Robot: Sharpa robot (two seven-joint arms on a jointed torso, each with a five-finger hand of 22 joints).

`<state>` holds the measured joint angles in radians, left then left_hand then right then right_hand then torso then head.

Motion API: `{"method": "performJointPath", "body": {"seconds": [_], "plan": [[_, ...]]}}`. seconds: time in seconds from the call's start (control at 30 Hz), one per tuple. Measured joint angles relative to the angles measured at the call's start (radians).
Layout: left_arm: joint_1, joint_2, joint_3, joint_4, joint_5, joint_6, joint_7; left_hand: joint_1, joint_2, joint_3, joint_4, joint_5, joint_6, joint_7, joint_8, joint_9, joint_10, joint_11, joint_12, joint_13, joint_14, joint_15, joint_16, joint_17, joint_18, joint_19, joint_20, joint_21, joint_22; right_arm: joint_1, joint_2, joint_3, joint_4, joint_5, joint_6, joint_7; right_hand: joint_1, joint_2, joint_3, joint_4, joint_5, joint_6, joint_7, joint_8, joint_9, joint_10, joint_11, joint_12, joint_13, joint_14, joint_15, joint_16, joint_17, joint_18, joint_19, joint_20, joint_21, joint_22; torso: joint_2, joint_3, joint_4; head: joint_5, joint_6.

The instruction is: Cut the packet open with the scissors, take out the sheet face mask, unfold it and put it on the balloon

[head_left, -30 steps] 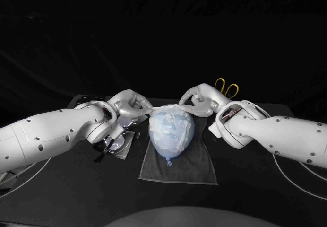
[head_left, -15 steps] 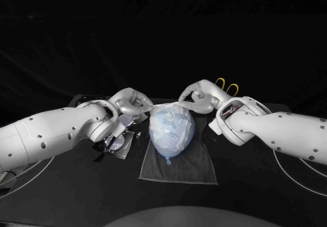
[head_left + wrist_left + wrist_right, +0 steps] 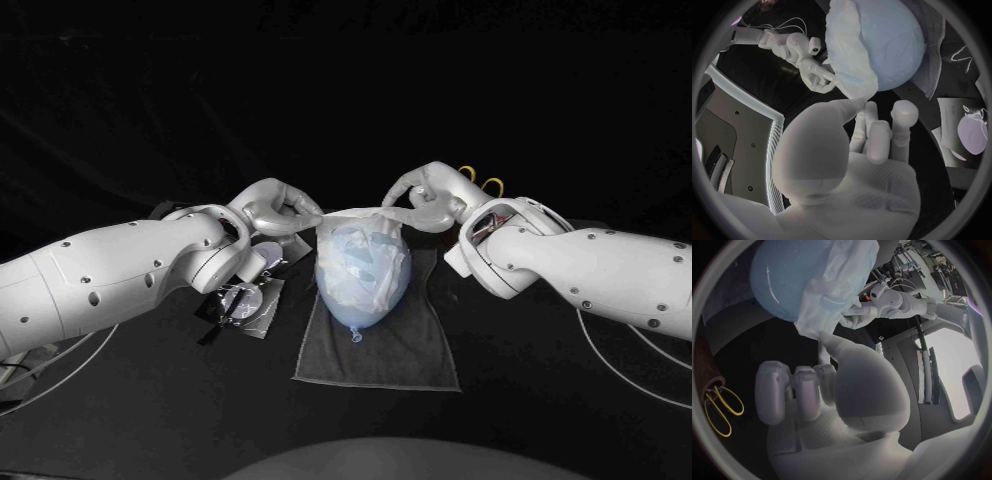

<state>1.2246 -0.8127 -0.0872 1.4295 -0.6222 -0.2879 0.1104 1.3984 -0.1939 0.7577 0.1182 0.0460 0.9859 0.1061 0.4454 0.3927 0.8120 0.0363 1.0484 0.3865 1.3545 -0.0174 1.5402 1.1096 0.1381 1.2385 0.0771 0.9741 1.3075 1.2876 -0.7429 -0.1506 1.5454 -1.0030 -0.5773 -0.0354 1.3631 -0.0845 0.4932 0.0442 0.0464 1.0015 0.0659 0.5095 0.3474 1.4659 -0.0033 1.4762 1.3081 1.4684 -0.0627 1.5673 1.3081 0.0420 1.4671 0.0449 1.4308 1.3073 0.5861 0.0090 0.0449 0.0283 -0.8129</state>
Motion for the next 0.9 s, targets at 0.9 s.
{"method": "performJointPath", "body": {"seconds": [0.9], "plan": [[0.008, 0.061, 0.000, -0.053, 0.020, 0.004, -0.079, -0.012, -0.004, 0.006, 0.000, 0.000, 0.000, 0.000, 0.002, 0.003, 0.000, 0.000, 0.000, 0.001, 0.007, 0.000, 0.000, 0.015, 0.000, 0.007, 0.000, 0.015, 0.001, 0.007, 0.069, 0.001, -0.091, 0.017, 0.008, -0.013, -0.018, -0.001, 0.017, -0.011, 0.000, -0.019, 0.002, 0.012, 0.009, -0.003, 0.000, -0.029, 0.000, 0.000, 0.000, -0.001, 0.000, 0.000, -0.004, 0.000, -0.016, 0.001, -0.001, 0.0002, 0.0002, -0.006, 0.007]]}}
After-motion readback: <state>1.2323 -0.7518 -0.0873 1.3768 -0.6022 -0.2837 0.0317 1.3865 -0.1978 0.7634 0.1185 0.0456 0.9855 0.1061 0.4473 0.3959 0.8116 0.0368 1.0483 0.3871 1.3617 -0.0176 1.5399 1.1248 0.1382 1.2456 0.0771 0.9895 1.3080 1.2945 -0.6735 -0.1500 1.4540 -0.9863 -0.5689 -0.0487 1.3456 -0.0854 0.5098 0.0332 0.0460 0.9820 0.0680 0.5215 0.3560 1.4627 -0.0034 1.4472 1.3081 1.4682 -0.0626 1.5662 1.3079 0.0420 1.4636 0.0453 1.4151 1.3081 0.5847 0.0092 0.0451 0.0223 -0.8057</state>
